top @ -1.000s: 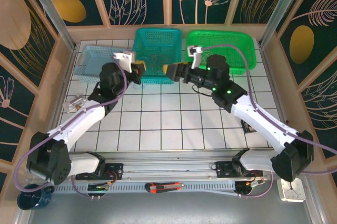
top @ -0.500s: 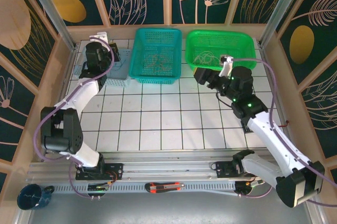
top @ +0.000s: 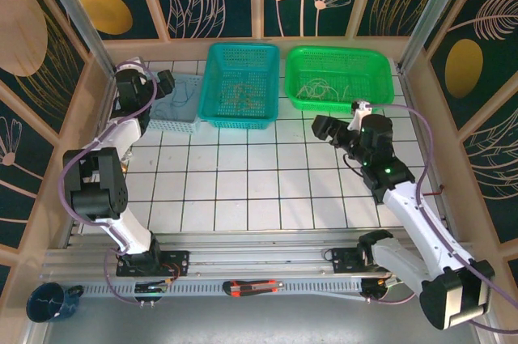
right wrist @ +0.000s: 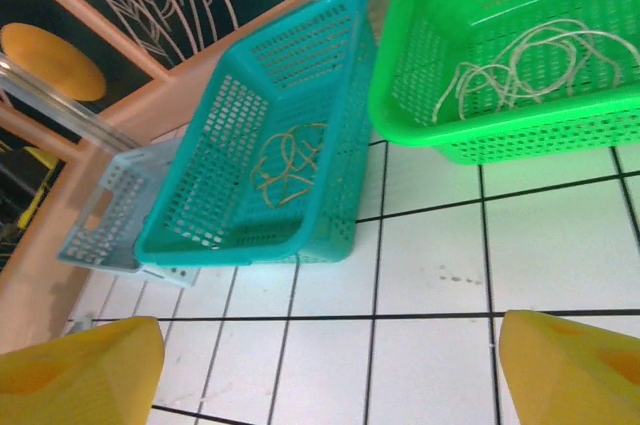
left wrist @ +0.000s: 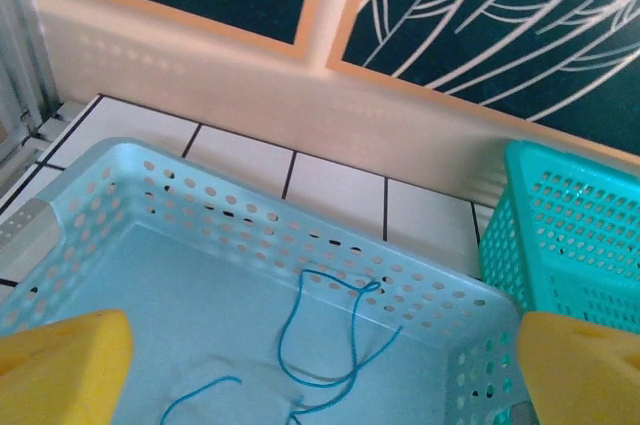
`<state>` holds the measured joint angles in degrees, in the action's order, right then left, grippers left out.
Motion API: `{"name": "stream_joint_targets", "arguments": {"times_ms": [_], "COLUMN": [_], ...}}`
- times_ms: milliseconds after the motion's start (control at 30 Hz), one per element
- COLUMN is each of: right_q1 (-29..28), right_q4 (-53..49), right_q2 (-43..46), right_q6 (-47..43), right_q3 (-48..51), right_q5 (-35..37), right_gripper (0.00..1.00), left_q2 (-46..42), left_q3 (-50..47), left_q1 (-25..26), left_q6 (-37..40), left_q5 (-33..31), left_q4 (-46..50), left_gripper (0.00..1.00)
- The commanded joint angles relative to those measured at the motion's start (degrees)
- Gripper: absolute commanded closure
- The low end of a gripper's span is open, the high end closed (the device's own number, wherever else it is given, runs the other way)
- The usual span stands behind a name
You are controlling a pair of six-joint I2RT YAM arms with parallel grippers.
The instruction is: Untangle the cables
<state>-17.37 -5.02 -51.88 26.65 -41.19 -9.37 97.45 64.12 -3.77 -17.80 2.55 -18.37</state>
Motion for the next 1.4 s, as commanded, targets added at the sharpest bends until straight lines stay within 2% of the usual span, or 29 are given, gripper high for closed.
{"name": "stream_joint_targets", "arguments": {"times_ms": [0,133,333,500,567,700,833,1033,1100,1200,1267,1333,1367], "right_q1": [1.1,1.5,1.6,1.7,1.9,3.5,5.4,7.6,10.8,15.5,16.8,16.5,16.2], "right_q4": [-0.2,-1.2,1.2,18.5,26.4,35.9,47.6,71.0,79.5,86.6,94.0,91.2,95.4], "right_q2": [2.0,2.4,3.0,3.3,1.7,-5.5,-14.8,-24.0,-24.7,-28.1,-34.1,-36.2,-39.7], "right_q6": [-1.2,-1.5,-0.4,-3.5,-7.7,-15.5,-21.3,-27.3,-26.8,-24.6,-24.3,-26.0,-27.2], "right_q3": [0.7,0.8,4.4,14.9,18.5,21.6,24.3,31.2,34.3,35.9,36.4,34.9,34.2], "right_q5": [3.5,9.1,26.7,40.7,43.7,47.9,47.8,40.6,34.2,26.1,22.4,17.1,16.9], "right_gripper": [0.07,0.03,0.01,0.01,0.01,0.01,0.01,0.01,0.01,0.01,0.01,0.01,0.01], "left_q2": [-2.5,-5.7,-15.0,-26.1,-29.6,-33.5,-30.8,-23.1,-19.9,-15.7,-13.5,-11.4,-9.9], "left_q3": [1.3,-0.4,-8.9,-25.4,-31.8,-43.2,-47.6,-52.5,-53.0,-53.3,-53.4,-53.8,-53.6], "left_q1": [-0.4,-0.4,-0.4,-0.4,-0.4,-0.4,-0.3,-0.4,-0.3,0.1,0.3,0.4,0.4], "left_q6": [-2.6,-3.5,-2.9,0.1,2.3,5.4,8.2,7.9,8.5,10.2,10.8,11.0,11.1], "left_q5": [1.2,3.1,3.7,-1.3,-3.2,-9.8,-12.2,-8.6,-6.7,-4.6,-3.3,-2.7,-2.4], "left_q4": [-0.2,0.3,-1.2,-11.6,-16.7,-27.6,-34.3,-47.5,-50.8,-56.1,-58.3,-60.8,-61.7], "left_gripper": [0.01,0.01,0.01,0.01,0.01,0.01,0.01,0.01,0.01,0.01,0.01,0.01,0.01]}}
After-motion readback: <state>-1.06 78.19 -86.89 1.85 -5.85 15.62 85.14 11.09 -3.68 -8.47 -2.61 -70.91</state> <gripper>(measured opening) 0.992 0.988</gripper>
